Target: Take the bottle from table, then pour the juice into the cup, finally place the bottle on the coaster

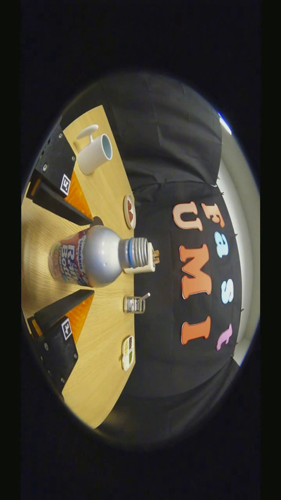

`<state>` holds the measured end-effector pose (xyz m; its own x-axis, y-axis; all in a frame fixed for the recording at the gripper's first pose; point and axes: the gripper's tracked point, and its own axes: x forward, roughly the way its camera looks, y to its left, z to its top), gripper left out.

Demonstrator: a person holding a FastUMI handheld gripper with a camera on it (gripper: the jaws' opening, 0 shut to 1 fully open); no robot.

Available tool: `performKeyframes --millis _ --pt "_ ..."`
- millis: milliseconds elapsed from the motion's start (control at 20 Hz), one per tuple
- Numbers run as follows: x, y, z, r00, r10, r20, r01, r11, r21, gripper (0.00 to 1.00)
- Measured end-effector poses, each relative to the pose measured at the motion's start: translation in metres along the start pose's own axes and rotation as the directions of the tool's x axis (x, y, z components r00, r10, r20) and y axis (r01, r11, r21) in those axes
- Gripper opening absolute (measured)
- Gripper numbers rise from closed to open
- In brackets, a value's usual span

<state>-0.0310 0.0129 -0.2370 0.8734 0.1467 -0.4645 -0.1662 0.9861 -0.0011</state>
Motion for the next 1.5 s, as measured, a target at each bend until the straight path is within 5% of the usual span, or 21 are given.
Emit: performKeyframes --millis 500,600,900,1250,1500 --pt "0.008 0.003 -0.021 0.998 -0.027 -0.06 0.025 0.999 -0.045 0.93" --pt "0.011 0.003 -0.022 0.998 -0.035 -0.059 0.033 0.999 -0.036 0.81" --pt "0.012 0.019 -0.005 1.0 -0.005 -0.025 0.004 0.999 -0.037 0.78" --pt "0.018 0.029 0.021 0.999 -0.032 0.026 0.037 0.977 -0.208 0.78" --pt "0.03 0.033 0.035 0.993 -0.089 0.073 0.11 0.92 -0.376 0.78"
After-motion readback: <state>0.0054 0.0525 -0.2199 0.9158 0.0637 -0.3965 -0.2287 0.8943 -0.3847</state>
